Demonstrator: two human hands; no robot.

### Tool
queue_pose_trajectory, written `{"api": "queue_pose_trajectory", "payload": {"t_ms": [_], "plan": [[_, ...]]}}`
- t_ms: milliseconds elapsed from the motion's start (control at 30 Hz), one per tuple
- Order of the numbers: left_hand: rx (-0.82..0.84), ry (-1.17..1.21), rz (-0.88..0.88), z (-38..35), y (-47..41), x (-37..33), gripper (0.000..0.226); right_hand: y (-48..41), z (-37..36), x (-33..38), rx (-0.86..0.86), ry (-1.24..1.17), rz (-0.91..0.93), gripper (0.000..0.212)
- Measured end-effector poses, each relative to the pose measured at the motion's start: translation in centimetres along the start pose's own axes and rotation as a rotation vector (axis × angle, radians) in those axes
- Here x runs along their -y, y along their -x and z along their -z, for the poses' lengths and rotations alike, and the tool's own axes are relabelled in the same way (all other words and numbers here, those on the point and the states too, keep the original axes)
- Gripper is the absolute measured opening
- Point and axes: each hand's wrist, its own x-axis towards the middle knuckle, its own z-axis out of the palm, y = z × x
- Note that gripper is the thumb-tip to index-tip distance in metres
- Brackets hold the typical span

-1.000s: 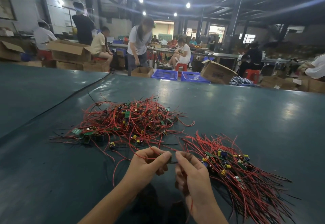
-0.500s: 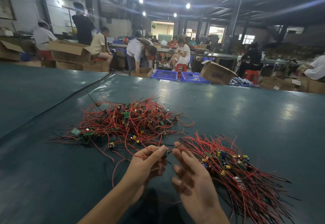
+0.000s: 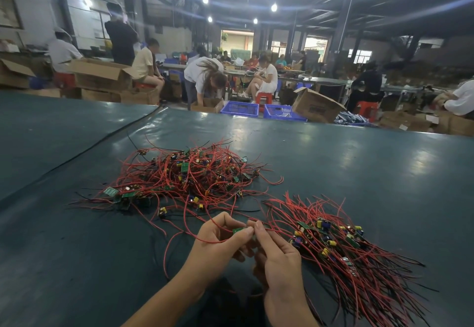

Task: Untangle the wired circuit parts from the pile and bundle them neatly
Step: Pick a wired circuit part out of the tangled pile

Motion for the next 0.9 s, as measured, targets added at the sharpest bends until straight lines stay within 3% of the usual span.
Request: {"api": "queue_pose_trajectory", "payload": {"t_ms": [167, 333, 500, 700, 900], "plan": [[0.005, 0.048, -0.001, 0.0, -0.1, -0.4, 0.014, 0.3, -0.3, 0.5, -0.053, -0.010, -0.025, 0.015], [-0.006, 0.052, -0.014, 0.7, -0.4, -1.1, 0.021, -0.6, 1.4, 1.6, -0.153, -0.212, -0.076, 0.018], [0.059, 0.099, 0.045, 0.6, -0.2, -0.6, 0.009, -0.8, 1.4, 1.4, -0.131, -0.197, -0.017, 0.025], [0.222, -0.059, 0.078, 0.4, 0.3, -0.9, 0.040, -0.8, 1.4, 1.6, -0.073, -0.174, -0.012, 0.018], [0.183, -0.021, 0.054, 0.1, 0.3, -1.1, 0.031, -0.7, 1.2, 1.6, -0.121, -0.186, -0.005, 0.019]]}}
